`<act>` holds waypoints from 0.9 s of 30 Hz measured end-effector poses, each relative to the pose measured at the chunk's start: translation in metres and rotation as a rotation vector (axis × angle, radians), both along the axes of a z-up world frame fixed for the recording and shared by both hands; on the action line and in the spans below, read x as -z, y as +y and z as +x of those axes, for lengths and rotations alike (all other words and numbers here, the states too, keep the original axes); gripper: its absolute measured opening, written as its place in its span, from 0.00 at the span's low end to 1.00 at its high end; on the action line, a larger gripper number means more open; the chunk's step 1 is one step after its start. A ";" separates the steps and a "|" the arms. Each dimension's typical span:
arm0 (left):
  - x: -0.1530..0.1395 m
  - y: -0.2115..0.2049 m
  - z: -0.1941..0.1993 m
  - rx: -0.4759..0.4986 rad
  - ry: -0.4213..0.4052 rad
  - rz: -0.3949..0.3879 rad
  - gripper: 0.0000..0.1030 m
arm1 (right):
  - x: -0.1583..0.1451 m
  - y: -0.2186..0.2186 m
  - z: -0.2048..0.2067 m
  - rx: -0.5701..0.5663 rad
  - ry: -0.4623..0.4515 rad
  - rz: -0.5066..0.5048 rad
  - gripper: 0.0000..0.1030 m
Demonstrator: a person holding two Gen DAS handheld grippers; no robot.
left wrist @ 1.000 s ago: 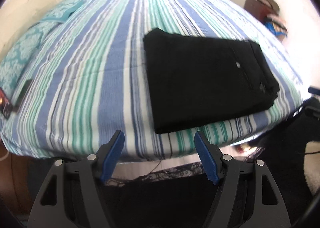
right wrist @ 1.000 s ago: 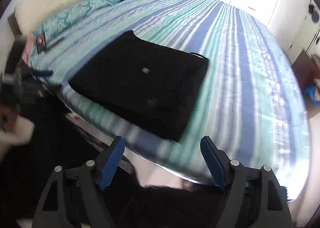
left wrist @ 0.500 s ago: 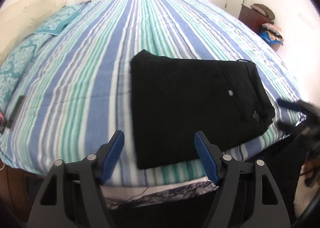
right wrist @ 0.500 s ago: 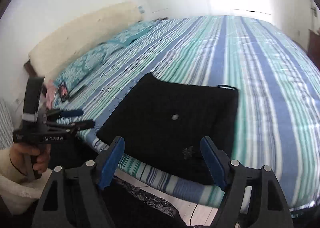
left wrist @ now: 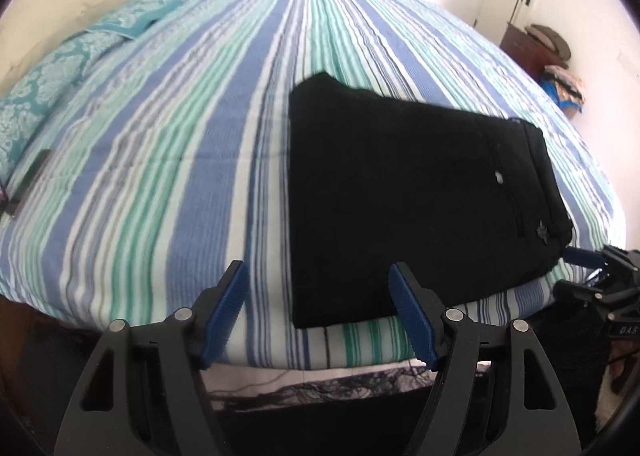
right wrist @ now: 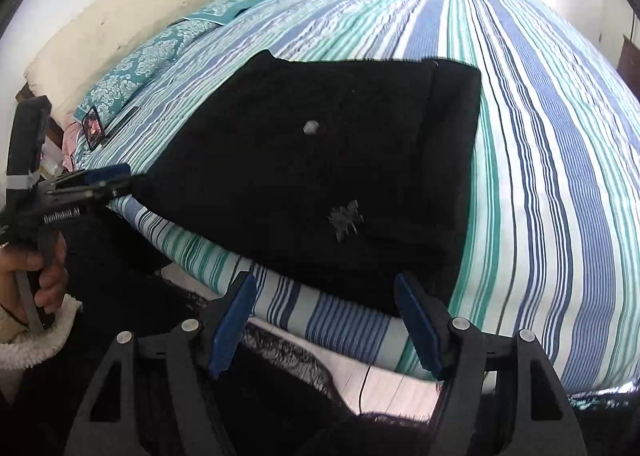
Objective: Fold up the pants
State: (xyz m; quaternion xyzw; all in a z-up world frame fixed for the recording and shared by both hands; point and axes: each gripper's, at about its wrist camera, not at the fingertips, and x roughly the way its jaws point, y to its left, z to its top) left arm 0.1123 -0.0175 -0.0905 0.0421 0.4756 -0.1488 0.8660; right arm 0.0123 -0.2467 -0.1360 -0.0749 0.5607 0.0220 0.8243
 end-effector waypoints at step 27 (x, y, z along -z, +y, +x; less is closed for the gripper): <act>0.068 0.007 0.101 0.159 0.396 -0.387 0.80 | 0.026 -0.110 0.060 0.221 0.091 0.595 0.83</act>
